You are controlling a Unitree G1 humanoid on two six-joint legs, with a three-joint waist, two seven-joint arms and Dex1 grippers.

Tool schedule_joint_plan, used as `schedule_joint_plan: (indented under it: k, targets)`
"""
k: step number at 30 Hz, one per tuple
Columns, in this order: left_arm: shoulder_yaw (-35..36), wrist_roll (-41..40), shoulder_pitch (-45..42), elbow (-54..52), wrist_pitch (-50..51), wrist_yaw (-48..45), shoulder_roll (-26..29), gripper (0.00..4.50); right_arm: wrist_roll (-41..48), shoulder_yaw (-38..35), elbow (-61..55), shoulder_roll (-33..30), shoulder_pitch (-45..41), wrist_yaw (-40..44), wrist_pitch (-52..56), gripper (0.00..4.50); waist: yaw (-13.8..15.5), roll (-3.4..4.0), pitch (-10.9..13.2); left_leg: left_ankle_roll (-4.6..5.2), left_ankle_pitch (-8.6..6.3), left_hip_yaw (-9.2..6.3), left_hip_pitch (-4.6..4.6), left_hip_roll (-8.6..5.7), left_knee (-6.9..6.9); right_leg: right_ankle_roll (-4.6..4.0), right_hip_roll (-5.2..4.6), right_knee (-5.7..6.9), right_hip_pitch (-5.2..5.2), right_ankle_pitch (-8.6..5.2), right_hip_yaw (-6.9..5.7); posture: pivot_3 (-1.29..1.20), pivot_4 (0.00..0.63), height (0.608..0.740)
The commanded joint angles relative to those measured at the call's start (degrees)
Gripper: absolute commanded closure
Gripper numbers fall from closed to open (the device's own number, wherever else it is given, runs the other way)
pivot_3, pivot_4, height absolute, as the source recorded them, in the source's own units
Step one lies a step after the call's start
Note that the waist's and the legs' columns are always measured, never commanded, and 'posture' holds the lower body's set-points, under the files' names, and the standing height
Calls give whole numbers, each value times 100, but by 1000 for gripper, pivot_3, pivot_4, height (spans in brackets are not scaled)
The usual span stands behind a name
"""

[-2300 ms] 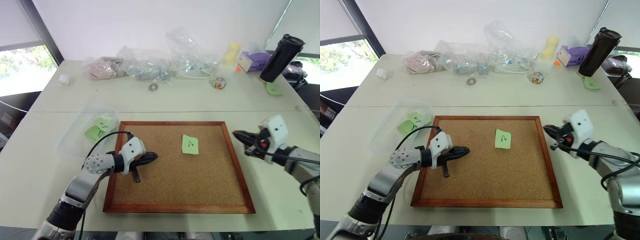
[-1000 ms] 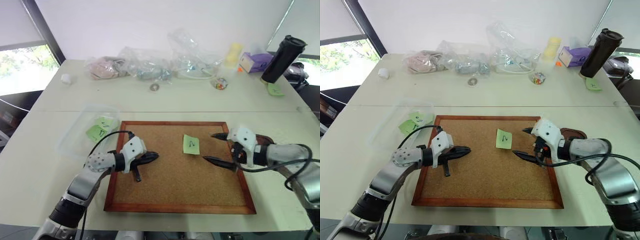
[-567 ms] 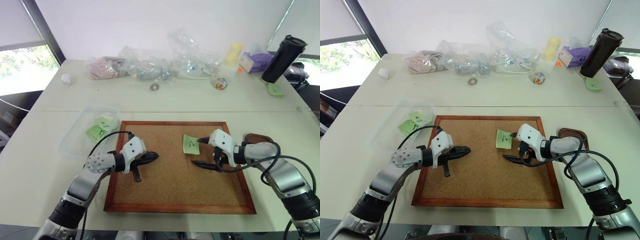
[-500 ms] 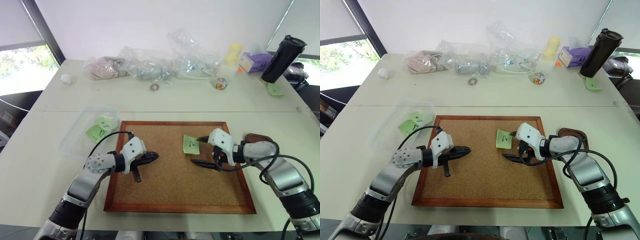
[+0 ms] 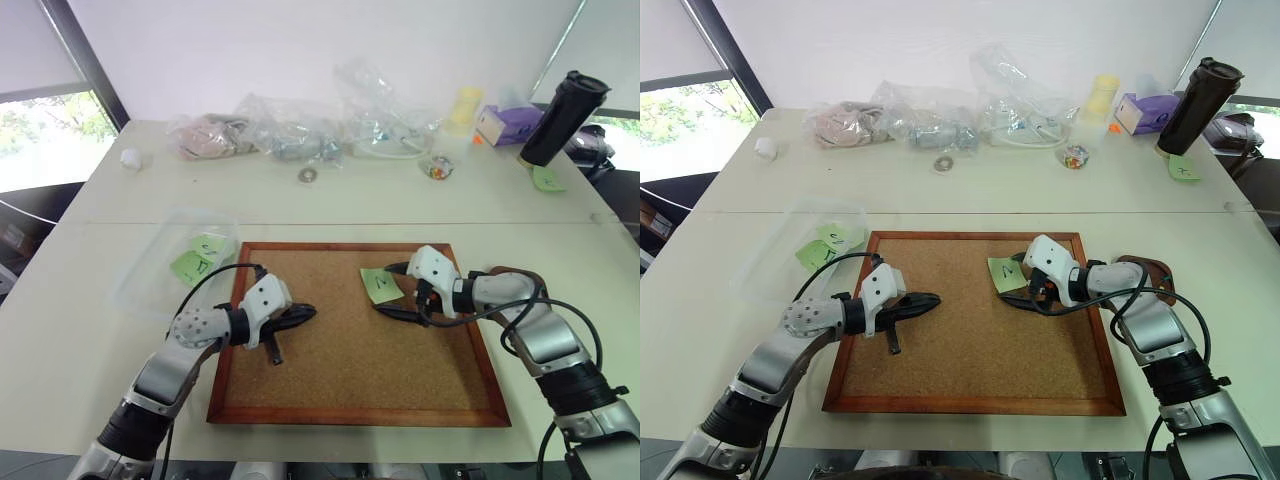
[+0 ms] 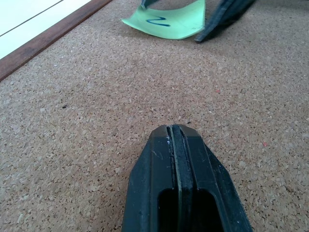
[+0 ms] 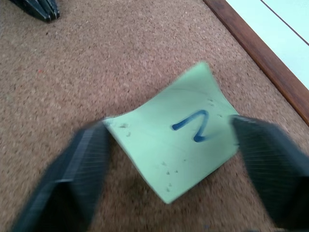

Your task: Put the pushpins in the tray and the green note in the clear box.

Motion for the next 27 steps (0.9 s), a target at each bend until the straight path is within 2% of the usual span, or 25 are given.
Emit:
schedule_joint_plan:
  k: [1,5,6,15,20,27]
  targets:
    - [-181,92,116,58,204,-13,35,4500,-178,11,102,47,-62,-111,-5,2291,1,0,0,0,0,0,-1,0,0,0,0,0,0,0,0,0,150,740]
    - [-180,91,95,29,233,-12,37,4500,-213,1,98,85,-32,-137,-8,4283,1,0,0,0,0,0,-1,0,0,0,-1,0,-1,0,0,0,150,740]
    - [-179,89,94,22,238,-12,37,4500,-222,1,96,86,-14,-142,-12,4433,1,0,0,0,0,0,-1,0,0,0,-1,0,-1,0,0,0,150,740]
    - [-156,90,56,9,256,-11,33,4500,-60,-194,-320,145,69,-315,157,4433,2,0,0,0,0,0,-2,0,0,0,-2,0,-2,0,0,0,150,740]
    - [340,-345,-518,401,433,65,-245,4500,222,-293,-942,201,64,-354,582,4433,34,2,3,-1,0,-1,-8,0,0,0,-4,0,-6,0,-1,0,150,740]
    - [-36,85,-1609,1347,-1101,-733,-270,4500,346,-215,-1214,216,37,-300,890,4433,10,-13,18,-39,22,-1,-22,-3,-1,0,2,1,-23,0,-8,0,150,740]
